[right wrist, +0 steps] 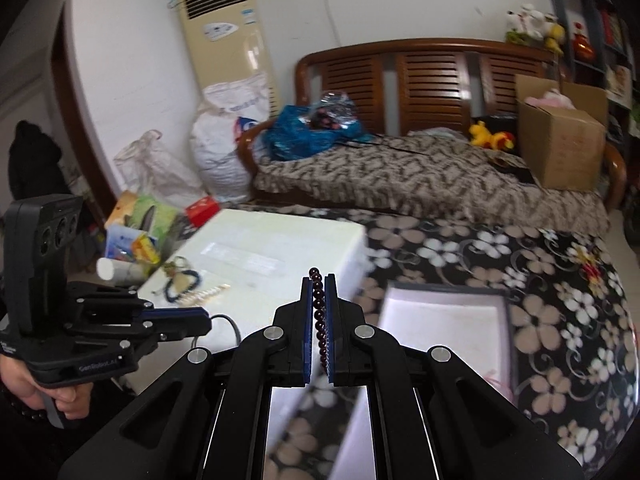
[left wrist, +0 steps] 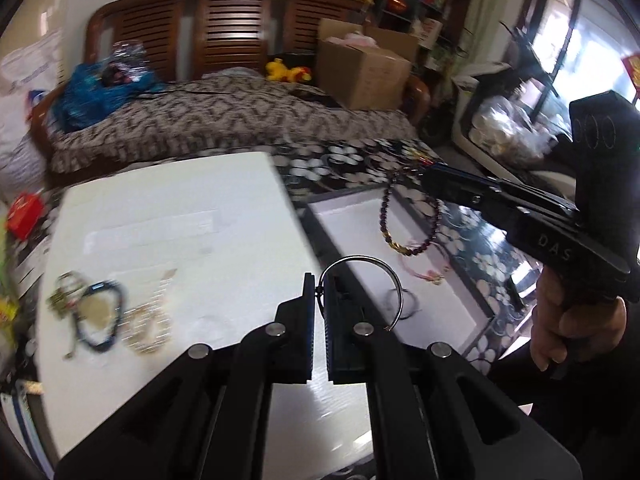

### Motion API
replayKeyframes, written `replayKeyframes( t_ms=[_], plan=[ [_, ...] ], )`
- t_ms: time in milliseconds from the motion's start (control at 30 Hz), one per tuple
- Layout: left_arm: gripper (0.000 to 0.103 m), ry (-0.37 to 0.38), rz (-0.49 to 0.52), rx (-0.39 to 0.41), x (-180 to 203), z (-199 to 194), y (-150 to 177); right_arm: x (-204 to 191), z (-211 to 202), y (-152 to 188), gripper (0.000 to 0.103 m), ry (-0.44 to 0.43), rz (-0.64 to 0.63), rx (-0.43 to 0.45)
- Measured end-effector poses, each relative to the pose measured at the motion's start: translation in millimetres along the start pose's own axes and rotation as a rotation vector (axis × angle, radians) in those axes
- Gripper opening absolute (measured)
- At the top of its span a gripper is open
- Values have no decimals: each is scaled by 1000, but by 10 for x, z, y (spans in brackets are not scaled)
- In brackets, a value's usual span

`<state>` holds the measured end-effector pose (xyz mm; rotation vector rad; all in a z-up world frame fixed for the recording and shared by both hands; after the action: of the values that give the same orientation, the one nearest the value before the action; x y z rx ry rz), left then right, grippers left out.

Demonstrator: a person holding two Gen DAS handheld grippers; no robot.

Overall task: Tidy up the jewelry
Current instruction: 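Carry both bracelets into the white tray and open both grippers, then grasp the pearl bracelet with gold clasp with the left gripper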

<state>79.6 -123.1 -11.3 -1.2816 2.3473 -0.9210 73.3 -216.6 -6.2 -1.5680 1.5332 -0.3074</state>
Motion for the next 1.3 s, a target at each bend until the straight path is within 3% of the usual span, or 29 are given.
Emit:
replayKeyframes(
  t_ms=[267,500,800,900,967,1300],
  plan=[
    [4,85,70,-61,523,587,-201,569,8,179,6,100,81,-49],
    [4,103,129,-178,775,1088,-165,987,190,405,6,151,184,-150],
    [4,98,150,-242,910,1305,-114,1216,319,508,6,185,262,-213],
    [22,88,145,-246,897,1312,-92,1246,316,489,6,195,276,-210],
    [35,93,141,-231,888,1275,-94,1263,295,464,19,197,286,-195],
    [42,56,70,-125,559,794,-108,1154,262,338,26,173,285,-147]
  ],
)
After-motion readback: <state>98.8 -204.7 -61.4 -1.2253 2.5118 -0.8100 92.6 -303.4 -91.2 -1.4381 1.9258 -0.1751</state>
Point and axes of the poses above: each gripper's, at about its wrist camera, not at the fingertips, and z roughly the way its jaws point, x to its right, y to its underside, the point moved 3 cm from there along z, roughly the way its jaws point, and after that the axes turned 14 degrees about z, right-handed, at the moved point
